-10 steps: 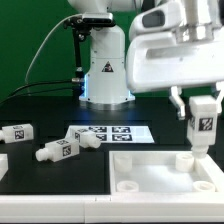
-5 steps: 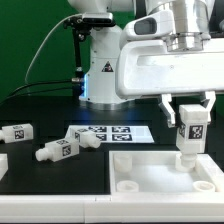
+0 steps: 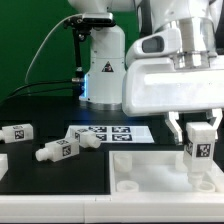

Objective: Assemble square table

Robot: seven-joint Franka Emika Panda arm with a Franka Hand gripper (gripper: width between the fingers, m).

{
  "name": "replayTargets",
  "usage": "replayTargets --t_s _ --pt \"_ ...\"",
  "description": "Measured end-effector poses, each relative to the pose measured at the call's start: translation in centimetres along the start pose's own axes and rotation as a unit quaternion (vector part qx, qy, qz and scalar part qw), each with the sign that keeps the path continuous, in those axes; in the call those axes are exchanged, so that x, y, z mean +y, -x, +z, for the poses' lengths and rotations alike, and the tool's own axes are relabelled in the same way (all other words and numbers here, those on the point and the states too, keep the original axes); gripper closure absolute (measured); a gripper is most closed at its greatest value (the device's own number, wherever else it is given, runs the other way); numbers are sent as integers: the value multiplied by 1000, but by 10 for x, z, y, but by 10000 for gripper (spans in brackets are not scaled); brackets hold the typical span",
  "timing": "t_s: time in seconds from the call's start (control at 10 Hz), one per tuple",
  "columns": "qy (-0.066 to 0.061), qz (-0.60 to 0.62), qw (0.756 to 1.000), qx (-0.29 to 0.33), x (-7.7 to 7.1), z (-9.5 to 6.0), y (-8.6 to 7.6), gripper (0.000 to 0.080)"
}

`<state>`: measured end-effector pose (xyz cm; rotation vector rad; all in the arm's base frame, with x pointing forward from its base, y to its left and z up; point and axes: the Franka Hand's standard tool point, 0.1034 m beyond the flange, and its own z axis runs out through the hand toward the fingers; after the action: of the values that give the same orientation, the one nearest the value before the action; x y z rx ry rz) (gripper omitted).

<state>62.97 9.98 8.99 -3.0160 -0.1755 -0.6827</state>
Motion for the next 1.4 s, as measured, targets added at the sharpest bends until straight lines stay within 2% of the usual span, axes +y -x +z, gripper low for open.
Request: replayTargets --t_s 0.3,0.9,1.4 --pt "-5 -1 1000 -2 -13 3 3 515" --pt "0 -2 1000 7 -11 12 9 515" --pt "6 -4 999 37 -10 13 6 515"
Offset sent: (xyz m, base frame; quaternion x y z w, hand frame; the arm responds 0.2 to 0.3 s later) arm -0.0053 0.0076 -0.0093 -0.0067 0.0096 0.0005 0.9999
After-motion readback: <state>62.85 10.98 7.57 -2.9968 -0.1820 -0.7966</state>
